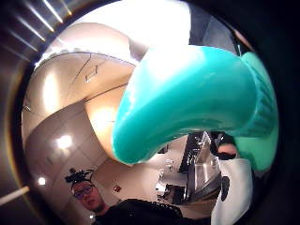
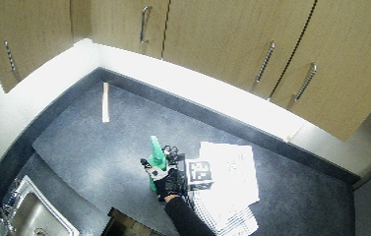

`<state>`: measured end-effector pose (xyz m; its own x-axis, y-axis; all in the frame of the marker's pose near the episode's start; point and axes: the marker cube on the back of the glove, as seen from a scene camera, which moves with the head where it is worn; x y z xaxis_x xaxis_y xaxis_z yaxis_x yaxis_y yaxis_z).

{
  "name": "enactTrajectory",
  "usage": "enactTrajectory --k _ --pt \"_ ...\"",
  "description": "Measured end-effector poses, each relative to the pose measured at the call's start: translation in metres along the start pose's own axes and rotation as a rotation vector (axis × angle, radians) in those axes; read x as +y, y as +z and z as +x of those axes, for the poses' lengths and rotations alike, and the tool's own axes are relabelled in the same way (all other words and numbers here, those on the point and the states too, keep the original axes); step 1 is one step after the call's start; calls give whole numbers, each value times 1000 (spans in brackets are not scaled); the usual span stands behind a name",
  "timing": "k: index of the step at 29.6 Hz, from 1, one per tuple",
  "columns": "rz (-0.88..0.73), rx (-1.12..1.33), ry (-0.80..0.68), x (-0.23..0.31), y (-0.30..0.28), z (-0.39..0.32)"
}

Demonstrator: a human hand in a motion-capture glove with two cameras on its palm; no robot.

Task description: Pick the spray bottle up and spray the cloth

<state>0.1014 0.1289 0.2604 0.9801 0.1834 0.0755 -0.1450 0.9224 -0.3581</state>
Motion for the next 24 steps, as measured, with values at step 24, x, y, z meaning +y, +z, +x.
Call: enactTrajectory --k 24 --pt "-135 -28 -2 27 14 -19"
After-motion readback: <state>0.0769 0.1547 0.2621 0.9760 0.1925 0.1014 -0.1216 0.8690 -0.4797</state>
